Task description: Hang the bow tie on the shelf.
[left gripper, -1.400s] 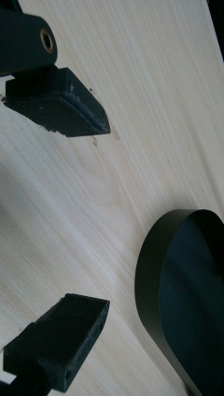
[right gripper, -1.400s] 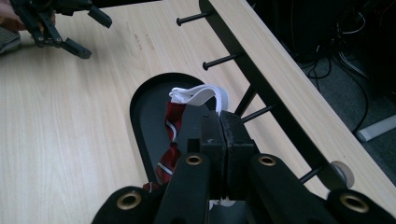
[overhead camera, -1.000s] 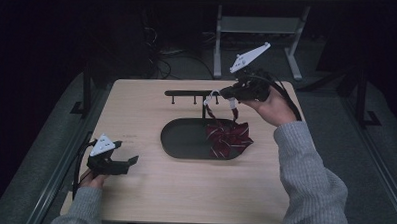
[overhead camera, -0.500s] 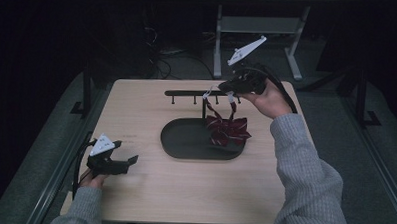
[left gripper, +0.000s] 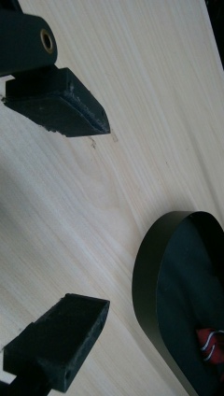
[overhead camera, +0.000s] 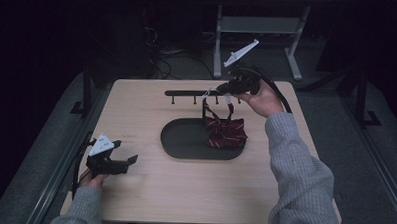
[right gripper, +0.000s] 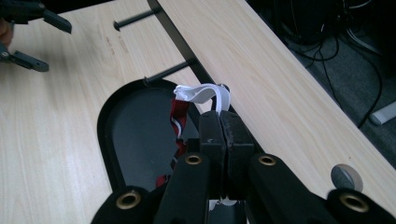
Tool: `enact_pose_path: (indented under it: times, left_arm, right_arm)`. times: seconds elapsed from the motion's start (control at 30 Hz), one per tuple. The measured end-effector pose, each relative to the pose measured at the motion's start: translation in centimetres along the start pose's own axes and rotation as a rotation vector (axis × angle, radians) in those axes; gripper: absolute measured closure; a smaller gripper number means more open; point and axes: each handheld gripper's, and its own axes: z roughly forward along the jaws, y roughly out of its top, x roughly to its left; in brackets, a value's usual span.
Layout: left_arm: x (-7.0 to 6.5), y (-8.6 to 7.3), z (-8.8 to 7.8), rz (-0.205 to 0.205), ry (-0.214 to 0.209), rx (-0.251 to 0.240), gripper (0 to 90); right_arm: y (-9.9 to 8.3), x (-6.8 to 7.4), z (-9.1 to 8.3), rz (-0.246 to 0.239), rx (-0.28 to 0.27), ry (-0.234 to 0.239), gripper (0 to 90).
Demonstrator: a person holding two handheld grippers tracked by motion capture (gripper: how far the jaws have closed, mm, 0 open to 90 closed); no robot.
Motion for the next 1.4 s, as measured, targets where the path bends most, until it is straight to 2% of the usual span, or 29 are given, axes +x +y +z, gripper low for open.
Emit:
enact_pose_path:
  times: [0.37, 0.7, 1.0, 1.17, 1.4]
  left_arm:
    - [0.0, 0.1, 0.0, 0.006, -0.002, 0.004, 13.0]
    - [-0.1, 0.1, 0.0, 0.007, -0.003, 0.005, 13.0]
    - [0.0, 0.1, 0.0, 0.003, -0.003, 0.005, 13.0]
    - [-0.1, 0.1, 0.0, 0.002, -0.002, 0.001, 13.0]
    - [-0.2, 0.1, 0.1, 0.005, -0.006, 0.002, 13.0]
  right_arm:
    - [-1.6, -1.0, 1.3, 0.047, 0.029, 0.014, 88.3]
    - [-2.2, -1.2, 1.8, 0.046, 0.033, 0.006, 86.9]
    - [-2.5, -1.3, 1.6, 0.059, 0.026, 0.000, 80.3]
    - [-2.6, -1.2, 1.0, 0.073, 0.014, 0.020, 79.9]
    - [-2.6, -0.9, 0.3, 0.066, -0.008, 0.045, 78.3]
